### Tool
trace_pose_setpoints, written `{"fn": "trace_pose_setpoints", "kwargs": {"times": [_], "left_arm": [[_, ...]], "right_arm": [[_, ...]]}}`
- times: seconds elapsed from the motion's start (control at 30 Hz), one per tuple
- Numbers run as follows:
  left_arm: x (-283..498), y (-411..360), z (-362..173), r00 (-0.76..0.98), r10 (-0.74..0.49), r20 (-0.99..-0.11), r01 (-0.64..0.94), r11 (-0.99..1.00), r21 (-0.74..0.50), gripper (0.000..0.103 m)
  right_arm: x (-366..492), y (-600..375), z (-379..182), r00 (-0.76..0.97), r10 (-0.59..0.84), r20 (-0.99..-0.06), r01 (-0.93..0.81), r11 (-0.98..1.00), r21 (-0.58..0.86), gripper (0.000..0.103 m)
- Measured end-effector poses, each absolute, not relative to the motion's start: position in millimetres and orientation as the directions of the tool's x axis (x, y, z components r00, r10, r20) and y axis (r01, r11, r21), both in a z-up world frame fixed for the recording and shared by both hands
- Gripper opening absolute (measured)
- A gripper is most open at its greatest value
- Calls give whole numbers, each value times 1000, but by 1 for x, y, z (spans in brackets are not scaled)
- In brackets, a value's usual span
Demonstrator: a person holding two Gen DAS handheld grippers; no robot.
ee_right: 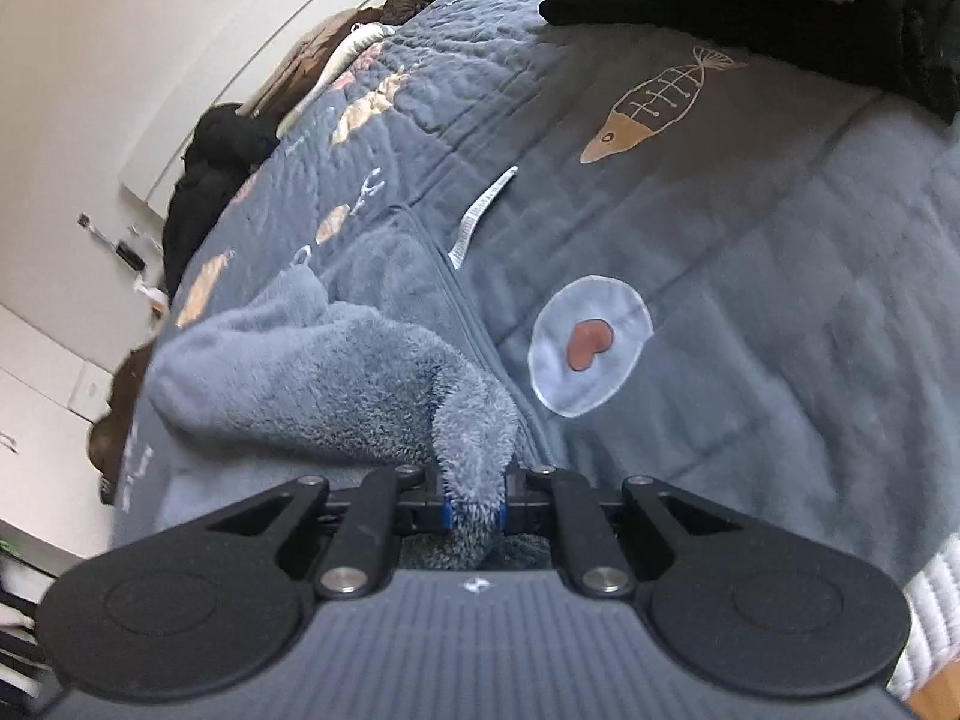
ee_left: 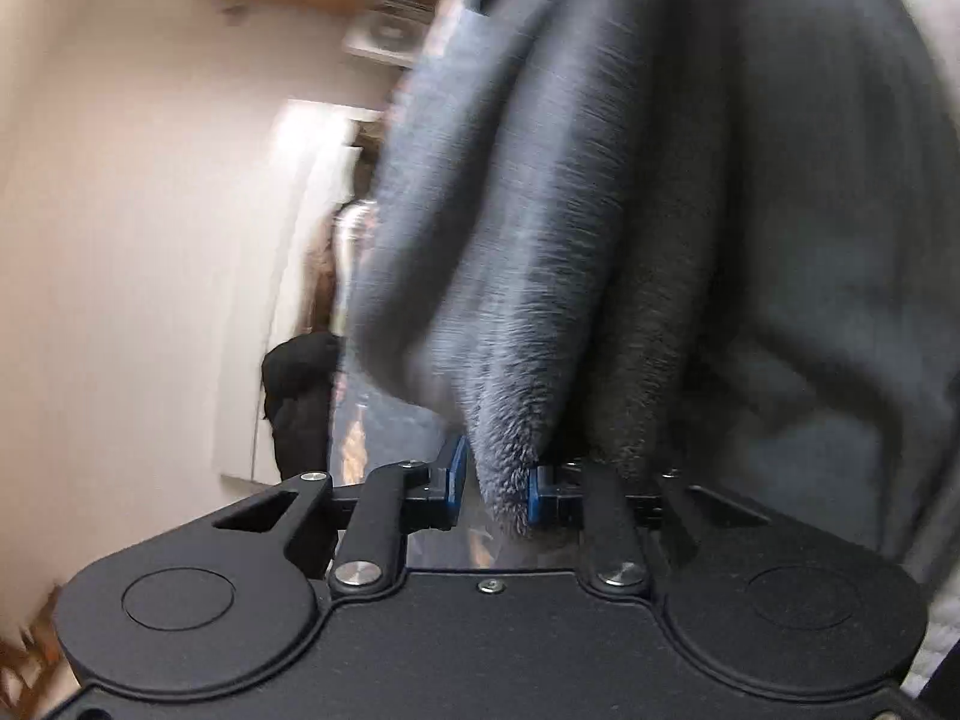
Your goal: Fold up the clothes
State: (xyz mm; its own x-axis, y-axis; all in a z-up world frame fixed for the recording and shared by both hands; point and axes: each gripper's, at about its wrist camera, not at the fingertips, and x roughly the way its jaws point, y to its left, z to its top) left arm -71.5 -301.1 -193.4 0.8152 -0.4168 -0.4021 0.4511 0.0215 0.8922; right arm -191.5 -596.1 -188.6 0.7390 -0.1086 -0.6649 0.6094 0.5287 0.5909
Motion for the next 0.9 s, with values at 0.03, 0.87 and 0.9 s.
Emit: {"fn": "trace_pose_setpoints", "kwargs": {"times": [0.03, 0.87, 0.9], "left_arm": [[-69, -300, -183, 810, -414, -416, 480, 59, 875, 21], [-29, -256, -40, 543, -588, -599, 794, 591, 141, 90], [-30, -260, -40, 522, -613, -593, 808, 579, 113, 90]], "right_arm": [[-192, -596, -188, 743, -105, -661, 604, 532, 594, 12], [-194, -614, -126, 836, -147, -528, 462, 707, 536, 71], [-187, -618, -122, 850, -116, -513, 428, 720, 547, 71]]}}
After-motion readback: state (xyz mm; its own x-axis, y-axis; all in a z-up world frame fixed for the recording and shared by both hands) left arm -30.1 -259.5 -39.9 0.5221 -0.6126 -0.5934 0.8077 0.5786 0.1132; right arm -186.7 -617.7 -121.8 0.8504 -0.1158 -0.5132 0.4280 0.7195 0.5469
